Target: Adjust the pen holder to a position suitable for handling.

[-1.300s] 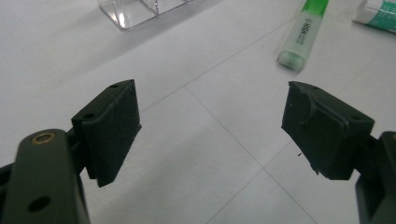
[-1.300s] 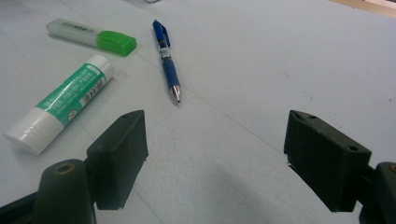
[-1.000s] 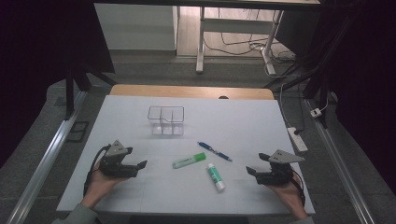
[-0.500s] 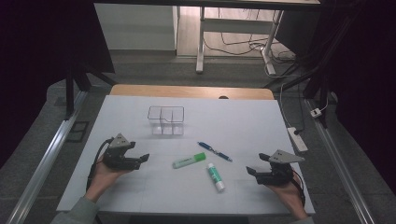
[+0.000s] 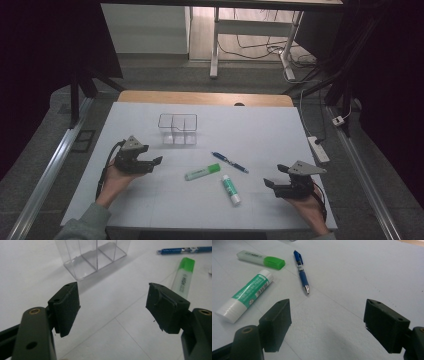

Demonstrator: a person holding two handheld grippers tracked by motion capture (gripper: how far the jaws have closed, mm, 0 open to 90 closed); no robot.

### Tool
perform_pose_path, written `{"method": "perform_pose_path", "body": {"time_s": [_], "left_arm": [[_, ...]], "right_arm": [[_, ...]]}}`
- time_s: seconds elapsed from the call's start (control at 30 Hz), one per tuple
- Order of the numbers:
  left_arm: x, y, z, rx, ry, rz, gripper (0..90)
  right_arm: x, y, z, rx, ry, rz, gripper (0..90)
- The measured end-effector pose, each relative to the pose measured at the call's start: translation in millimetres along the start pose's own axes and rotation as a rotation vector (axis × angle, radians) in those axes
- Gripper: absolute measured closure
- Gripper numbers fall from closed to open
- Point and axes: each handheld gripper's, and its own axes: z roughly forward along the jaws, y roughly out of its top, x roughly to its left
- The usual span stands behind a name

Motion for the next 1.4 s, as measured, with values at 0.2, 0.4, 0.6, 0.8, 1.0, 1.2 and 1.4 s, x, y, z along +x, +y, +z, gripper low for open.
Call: {"method": "perform_pose_path", "body": {"time_s": [0.2,0.4,0.6,0.8,1.0,1.2,1.4], "left_arm": [[4.4,5.2,5.4,-0.012,0.018,0.004,31.3],[8.5,8.5,9.2,-0.015,0.028,0.002,37.5],[12.8,9.8,13.3,-0.001,0.02,0.003,47.0],[19.2,9.5,17.2,0.004,0.048,-0.021,55.2],[26.4,9.2,21.1,0.016,0.051,-0.024,76.4],[33.2,12.3,27.5,0.015,0.066,-0.032,88.2],[42.8,17.9,37.8,0.022,0.064,-0.055,88.3]], "right_arm": [[0.2,-0.1,-0.1,-0.002,-0.001,-0.001,21.9],[0.5,-0.3,-0.7,-0.004,-0.004,0.0,21.8],[1.1,0.0,-0.4,-0.006,-0.006,-0.001,21.8],[1.5,0.2,-0.6,-0.003,-0.005,-0.004,21.8],[1.6,1.5,-1.5,-0.025,0.004,0.006,21.8],[0.8,0.8,-1.1,-0.019,0.002,0.012,21.7],[1.7,0.7,0.0,-0.014,0.006,0.01,21.7]]}}
